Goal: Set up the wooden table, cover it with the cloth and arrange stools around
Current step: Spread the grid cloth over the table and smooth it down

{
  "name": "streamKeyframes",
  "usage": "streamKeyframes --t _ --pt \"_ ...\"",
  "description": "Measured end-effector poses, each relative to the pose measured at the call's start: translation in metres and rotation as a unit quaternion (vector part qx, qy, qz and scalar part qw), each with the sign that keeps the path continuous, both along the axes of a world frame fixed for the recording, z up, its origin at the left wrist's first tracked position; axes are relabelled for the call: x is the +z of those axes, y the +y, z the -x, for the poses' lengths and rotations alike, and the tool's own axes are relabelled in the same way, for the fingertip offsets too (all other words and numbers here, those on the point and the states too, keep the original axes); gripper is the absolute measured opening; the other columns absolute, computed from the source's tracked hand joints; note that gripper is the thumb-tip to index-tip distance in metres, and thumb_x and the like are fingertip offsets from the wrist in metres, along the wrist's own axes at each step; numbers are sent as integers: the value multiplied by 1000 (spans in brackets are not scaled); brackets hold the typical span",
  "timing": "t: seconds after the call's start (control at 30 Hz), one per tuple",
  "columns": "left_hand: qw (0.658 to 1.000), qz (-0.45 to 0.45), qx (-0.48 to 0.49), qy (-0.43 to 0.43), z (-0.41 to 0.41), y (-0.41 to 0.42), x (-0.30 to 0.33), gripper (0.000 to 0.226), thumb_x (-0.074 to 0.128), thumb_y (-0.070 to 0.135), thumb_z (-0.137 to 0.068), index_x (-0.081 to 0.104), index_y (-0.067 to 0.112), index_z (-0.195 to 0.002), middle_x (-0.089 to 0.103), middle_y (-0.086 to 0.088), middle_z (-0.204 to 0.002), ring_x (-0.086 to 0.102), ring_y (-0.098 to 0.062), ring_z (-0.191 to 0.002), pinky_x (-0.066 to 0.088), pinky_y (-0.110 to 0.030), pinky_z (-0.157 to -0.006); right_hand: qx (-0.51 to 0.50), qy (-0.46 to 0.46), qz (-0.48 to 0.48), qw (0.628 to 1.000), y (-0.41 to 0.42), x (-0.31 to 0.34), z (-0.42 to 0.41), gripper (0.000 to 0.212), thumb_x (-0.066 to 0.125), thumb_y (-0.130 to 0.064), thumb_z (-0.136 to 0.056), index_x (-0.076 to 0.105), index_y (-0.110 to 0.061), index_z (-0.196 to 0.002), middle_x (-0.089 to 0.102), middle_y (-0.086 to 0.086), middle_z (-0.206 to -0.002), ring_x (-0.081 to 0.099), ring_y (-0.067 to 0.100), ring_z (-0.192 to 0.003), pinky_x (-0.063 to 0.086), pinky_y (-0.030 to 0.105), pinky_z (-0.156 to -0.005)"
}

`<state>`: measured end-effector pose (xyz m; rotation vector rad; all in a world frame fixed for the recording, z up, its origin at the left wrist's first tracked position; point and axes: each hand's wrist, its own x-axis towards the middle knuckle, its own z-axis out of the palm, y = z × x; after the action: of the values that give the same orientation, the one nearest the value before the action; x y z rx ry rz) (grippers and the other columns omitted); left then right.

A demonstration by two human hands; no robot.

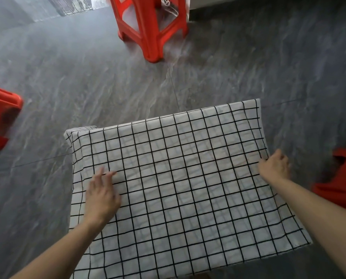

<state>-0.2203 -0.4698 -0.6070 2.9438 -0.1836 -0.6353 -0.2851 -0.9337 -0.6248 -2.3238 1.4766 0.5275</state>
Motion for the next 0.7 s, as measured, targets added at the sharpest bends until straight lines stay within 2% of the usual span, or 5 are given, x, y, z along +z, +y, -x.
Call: streamKeyframes --t 0.13,0.23,0.3,0.4,0.7 --pt "978 4 -208 15 4 -46 -7 78 79 36 -72 39 26 -138 21 -11 -155 20 -34 -140 25 -49 -112 18 -23 -49 998 -7 2 -2 67 52 -31 -96 19 -3 -148 32 26 -149 34 42 -134 34 51 -105" --pt "969 20 -244 22 5 -105 -7 80 71 54 -77 31 31 -143 8 -8 -160 8 -30 -145 20 -50 -116 14 -33 -105 994 -10 5 -3 62 52 -36 -97 33 0 -144 46 26 -140 47 41 -126 41 42 -97" --pt "972 29 -227 47 4 -148 -6 82 64 59 -82 21 34 -148 -4 -5 -161 -1 -30 -147 13 -47 -119 54 -50 -119 990 -14 3 -1 43 54 -38 -96 60 0 -117 65 22 -113 59 38 -109 45 38 -84" --pt "977 36 -194 82 5 -200 -4 78 64 55 -83 22 35 -146 -3 0 -160 -6 -35 -146 14 -49 -119 84 -94 -95 988 -20 3 1 36 62 -33 -93 58 -2 -74 62 15 -69 59 33 -72 41 35 -61" --pt "977 45 -199 70 19 -209 -7 71 58 46 -90 20 31 -147 -8 -3 -161 -6 -29 -148 6 -42 -120 68 -152 -38 985 -40 15 7 21 59 -21 -95 52 -9 -78 56 12 -75 53 31 -73 34 32 -63"
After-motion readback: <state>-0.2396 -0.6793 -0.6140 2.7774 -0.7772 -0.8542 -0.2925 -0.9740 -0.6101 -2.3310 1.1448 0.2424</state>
